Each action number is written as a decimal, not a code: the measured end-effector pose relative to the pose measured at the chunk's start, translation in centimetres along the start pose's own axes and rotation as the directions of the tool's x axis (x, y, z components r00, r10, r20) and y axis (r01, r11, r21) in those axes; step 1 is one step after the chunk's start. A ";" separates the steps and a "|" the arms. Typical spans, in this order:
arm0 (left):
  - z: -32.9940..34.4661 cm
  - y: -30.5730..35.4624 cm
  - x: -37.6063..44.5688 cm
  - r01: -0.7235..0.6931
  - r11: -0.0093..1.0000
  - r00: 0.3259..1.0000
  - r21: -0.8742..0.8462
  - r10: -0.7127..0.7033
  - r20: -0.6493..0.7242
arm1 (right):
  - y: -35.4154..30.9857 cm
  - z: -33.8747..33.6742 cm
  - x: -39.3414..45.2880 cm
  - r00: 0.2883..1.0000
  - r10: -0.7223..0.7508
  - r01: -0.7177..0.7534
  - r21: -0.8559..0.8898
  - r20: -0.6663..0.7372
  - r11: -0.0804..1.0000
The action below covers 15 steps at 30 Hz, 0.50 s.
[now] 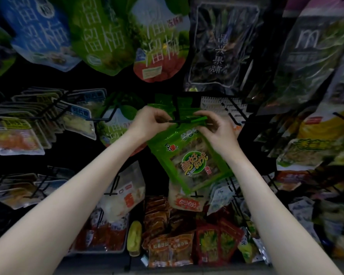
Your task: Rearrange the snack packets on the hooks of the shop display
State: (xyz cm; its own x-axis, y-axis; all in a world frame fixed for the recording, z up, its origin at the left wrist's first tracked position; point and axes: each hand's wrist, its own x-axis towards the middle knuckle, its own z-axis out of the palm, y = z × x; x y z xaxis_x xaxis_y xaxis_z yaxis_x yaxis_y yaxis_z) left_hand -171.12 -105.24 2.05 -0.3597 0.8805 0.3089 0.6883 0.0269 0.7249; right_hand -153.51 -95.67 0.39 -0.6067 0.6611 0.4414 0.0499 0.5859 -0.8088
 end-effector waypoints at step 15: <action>-0.6 1.2 1.1 0.468 0.833 0.876 -0.296 -0.392 0.280 | -0.6 -0.9 -0.2 0.996 -0.080 0.092 -0.380 0.046 0.920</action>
State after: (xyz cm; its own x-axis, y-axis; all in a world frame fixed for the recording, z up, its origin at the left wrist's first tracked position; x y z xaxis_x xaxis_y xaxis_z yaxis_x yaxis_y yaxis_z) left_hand -171.10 -104.49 3.62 -0.4089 0.8934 -0.1863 0.2183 0.2940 0.9305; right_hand -152.69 -95.71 1.09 -0.6449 0.5897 0.4862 0.2918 0.7780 -0.5565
